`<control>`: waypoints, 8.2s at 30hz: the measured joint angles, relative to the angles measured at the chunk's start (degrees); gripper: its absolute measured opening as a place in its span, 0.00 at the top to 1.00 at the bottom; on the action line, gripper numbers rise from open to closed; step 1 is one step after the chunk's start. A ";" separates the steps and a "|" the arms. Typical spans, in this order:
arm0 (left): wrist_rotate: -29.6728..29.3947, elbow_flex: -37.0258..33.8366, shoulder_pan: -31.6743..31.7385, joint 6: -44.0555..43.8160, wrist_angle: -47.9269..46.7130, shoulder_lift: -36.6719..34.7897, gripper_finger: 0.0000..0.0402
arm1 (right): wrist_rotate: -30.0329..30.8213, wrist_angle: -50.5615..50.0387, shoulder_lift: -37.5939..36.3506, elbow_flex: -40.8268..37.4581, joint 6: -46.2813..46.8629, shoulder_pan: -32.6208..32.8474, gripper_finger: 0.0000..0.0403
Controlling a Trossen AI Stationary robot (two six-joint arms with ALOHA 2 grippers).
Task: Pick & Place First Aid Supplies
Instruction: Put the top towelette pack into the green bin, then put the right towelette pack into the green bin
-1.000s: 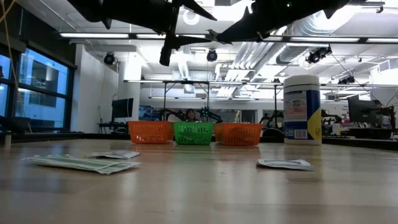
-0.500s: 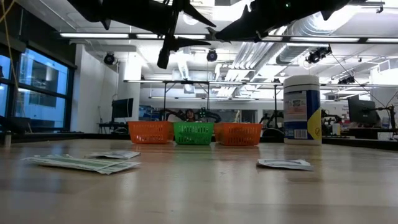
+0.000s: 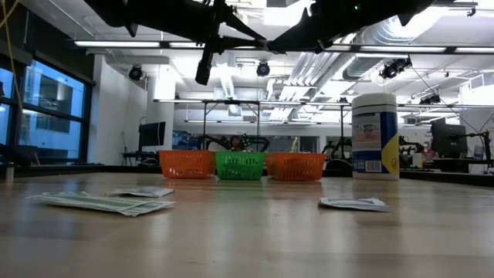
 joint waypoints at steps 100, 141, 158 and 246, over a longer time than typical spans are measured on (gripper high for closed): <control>12.35 19.93 10.23 25.57 -51.45 6.89 0.49 | -17.36 -35.35 -7.91 0.00 19.52 -11.50 0.48; -17.79 19.89 -36.54 0.68 -75.14 -0.98 0.49 | -0.76 -11.68 24.77 -0.02 29.73 25.56 0.48; -17.05 19.89 -37.20 -1.89 -75.65 -0.98 0.49 | -2.48 -7.39 32.72 0.61 30.84 24.68 0.57; 8.52 19.85 5.92 11.63 -45.51 1.35 0.36 | -8.97 -12.74 0.96 0.02 8.06 -5.08 1.00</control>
